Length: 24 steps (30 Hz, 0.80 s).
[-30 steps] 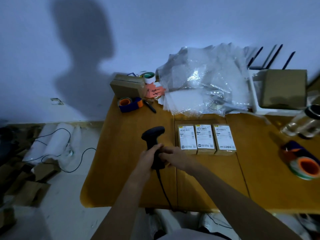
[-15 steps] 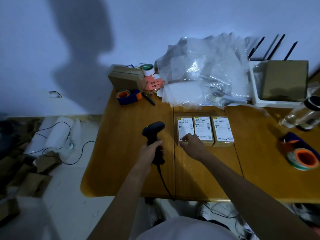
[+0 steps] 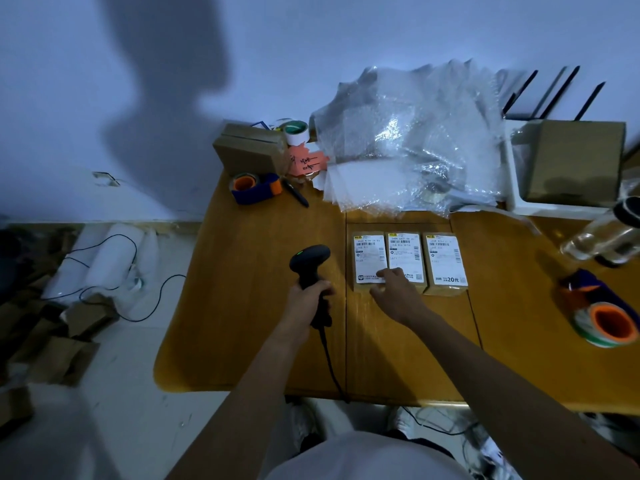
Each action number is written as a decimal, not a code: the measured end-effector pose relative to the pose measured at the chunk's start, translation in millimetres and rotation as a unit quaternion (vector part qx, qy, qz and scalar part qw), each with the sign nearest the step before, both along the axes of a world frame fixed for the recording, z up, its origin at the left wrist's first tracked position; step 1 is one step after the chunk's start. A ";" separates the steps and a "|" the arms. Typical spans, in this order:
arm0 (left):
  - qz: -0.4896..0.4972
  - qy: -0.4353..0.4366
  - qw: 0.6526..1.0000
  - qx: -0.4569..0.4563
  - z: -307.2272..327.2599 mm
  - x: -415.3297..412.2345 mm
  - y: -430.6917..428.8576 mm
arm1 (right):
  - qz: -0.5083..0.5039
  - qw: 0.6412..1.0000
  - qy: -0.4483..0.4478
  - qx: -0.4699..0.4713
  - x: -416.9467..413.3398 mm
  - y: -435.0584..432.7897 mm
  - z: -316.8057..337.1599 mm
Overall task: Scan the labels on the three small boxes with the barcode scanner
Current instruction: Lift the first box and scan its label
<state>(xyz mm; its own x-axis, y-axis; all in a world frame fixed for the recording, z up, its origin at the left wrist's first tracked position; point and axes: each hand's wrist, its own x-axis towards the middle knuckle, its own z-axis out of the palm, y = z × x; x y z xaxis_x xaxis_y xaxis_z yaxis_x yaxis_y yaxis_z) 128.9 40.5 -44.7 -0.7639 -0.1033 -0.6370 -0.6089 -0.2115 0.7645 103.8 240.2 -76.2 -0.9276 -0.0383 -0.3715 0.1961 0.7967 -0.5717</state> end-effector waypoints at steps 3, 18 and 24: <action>-0.010 0.001 1.000 -0.022 -6.4 -6.7 5.9 | -0.002 1.000 -0.003 -0.003 -3.4 2.6 -4.0; -0.068 -0.028 0.994 -0.077 -24.8 -44.9 31.0 | -0.062 0.996 -0.011 -0.059 -15.6 1.0 -9.9; -0.063 -0.047 0.993 -0.089 -31.8 -51.1 41.2 | -0.091 0.988 -0.028 -0.118 -16.8 2.6 -6.0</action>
